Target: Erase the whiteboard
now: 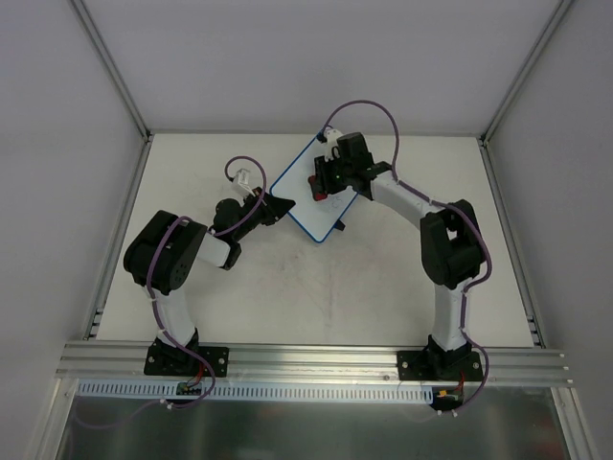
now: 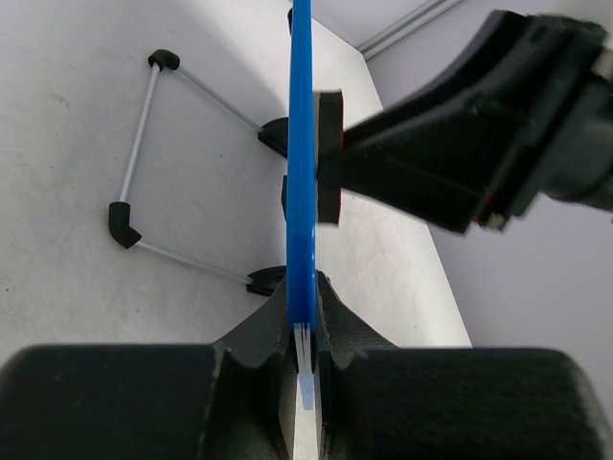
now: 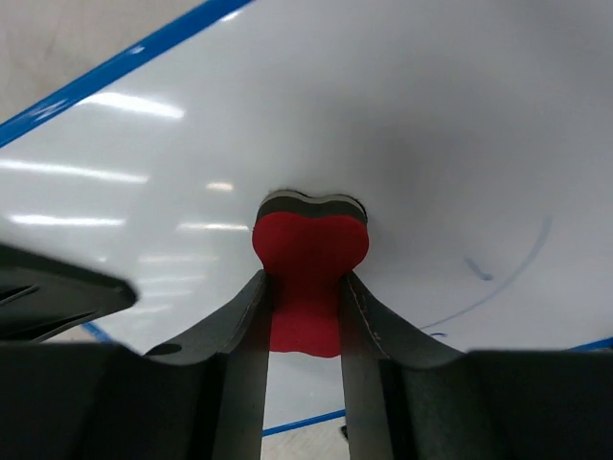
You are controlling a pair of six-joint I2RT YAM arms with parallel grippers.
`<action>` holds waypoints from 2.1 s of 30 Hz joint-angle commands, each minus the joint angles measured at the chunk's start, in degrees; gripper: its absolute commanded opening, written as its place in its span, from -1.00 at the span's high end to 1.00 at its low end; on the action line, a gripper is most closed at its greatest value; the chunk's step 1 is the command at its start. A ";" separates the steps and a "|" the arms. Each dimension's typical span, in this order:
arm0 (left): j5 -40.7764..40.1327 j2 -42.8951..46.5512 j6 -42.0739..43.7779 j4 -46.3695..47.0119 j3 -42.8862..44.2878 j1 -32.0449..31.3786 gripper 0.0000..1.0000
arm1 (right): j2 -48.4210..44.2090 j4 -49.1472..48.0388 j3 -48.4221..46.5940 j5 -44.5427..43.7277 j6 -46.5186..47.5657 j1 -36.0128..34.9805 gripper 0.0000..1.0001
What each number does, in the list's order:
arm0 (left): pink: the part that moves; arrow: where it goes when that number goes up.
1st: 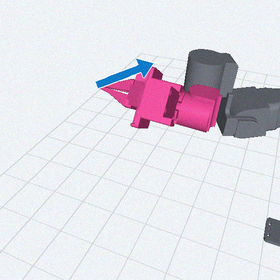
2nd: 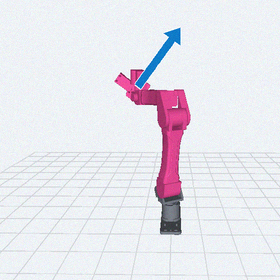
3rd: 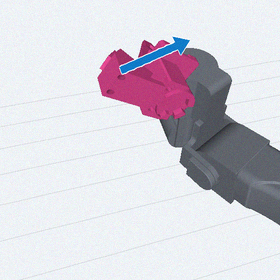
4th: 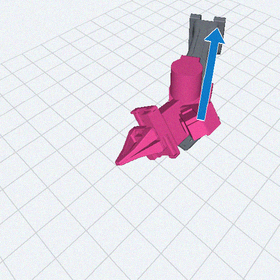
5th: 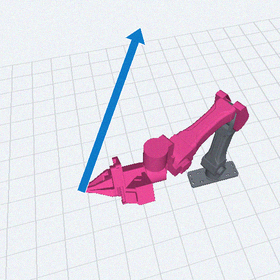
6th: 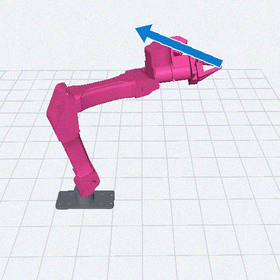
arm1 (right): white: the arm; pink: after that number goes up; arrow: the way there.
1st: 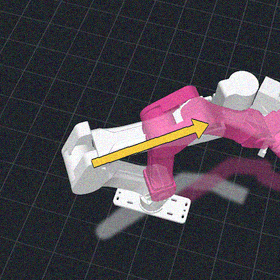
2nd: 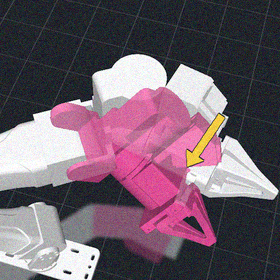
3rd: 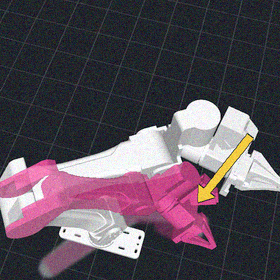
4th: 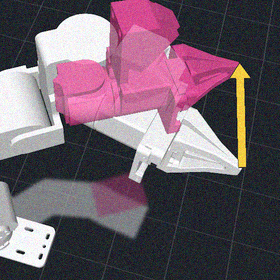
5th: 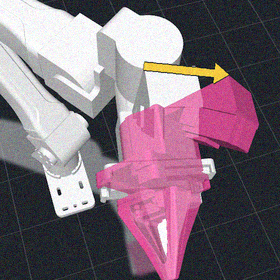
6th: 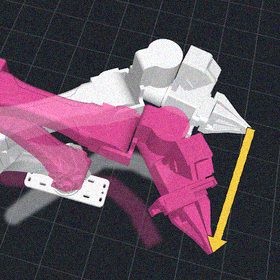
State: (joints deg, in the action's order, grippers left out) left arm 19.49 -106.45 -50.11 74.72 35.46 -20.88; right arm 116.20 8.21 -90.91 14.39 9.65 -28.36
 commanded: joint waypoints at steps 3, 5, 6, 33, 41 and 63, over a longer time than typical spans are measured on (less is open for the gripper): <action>2.13 0.02 1.77 21.52 1.10 -0.82 1.00 | -3.00 0.58 4.51 4.06 5.29 -7.84 1.00; 2.22 0.19 1.77 21.43 0.84 -0.82 1.00 | -2.91 0.49 5.22 4.59 6.17 -8.20 1.00; 2.31 0.28 1.85 21.43 0.84 -0.82 1.00 | -2.65 0.49 5.22 4.50 6.43 -8.29 1.00; 3.10 0.02 1.50 21.43 1.19 -0.82 1.00 | 12.82 7.26 -8.05 -1.56 -9.03 10.34 1.00; 2.93 -0.16 1.41 21.43 1.28 -0.82 1.00 | 8.52 5.86 -1.38 3.09 -6.40 6.92 1.00; 4.95 0.28 1.15 20.91 1.45 -0.65 1.00 | -0.63 1.81 12.16 5.29 0.90 -7.06 1.00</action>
State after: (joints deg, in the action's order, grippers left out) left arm 20.12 -106.45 -50.04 74.30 35.55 -20.51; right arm 110.91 8.40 -80.68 14.63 11.00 -32.93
